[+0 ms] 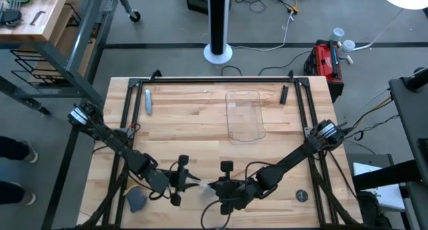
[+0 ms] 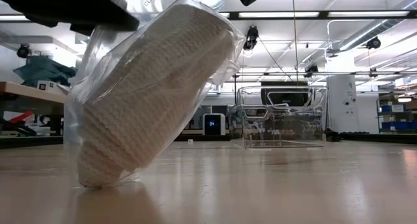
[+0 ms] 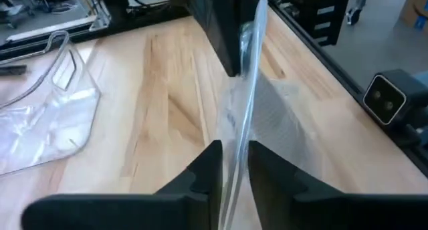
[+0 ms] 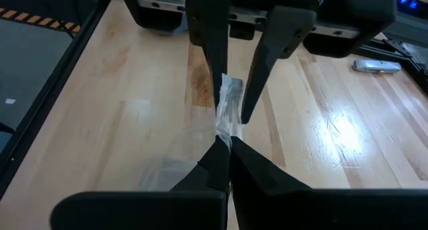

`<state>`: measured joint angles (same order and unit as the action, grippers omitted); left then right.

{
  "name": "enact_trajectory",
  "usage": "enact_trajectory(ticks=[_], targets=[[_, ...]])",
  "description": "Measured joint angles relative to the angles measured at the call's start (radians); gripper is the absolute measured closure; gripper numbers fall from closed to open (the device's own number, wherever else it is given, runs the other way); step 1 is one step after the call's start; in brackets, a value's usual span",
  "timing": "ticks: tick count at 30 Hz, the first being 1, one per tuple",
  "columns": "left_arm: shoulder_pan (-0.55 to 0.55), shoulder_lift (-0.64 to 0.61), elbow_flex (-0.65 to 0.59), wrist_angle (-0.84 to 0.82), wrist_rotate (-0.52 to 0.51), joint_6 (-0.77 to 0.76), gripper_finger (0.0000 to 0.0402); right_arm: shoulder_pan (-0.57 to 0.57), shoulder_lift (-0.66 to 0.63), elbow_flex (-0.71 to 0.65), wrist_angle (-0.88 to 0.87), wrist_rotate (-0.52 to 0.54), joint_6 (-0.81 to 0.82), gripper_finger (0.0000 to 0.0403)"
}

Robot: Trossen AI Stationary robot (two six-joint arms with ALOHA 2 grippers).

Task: Roll bandage
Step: Close the transparent zip bag

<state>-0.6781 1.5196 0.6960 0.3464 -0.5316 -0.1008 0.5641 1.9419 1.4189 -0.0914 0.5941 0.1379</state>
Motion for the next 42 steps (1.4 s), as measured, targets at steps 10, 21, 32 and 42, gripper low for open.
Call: enact_trajectory(ticks=[10, 21, 32, 42], targets=[[-0.021, 0.000, -0.002, 0.027, 0.020, 0.057, 0.0395, 0.000, 0.000, 0.000, -0.001, 0.000, 0.000, 0.0403], [-0.021, 0.000, -0.050, 0.031, 0.016, 0.007, 0.0400, -0.001, 0.002, 0.000, -0.001, -0.001, 0.000, 0.0403], [-0.023, 0.000, -0.049, 0.068, 0.017, 0.014, 0.0401, 0.001, 0.001, 0.019, 0.001, -0.037, 0.066, 0.0375], [-0.024, 0.000, -0.042, 0.080, 0.017, 0.017, 0.0401, -0.019, 0.001, 0.032, 0.045, -0.074, 0.072, 0.0272]])
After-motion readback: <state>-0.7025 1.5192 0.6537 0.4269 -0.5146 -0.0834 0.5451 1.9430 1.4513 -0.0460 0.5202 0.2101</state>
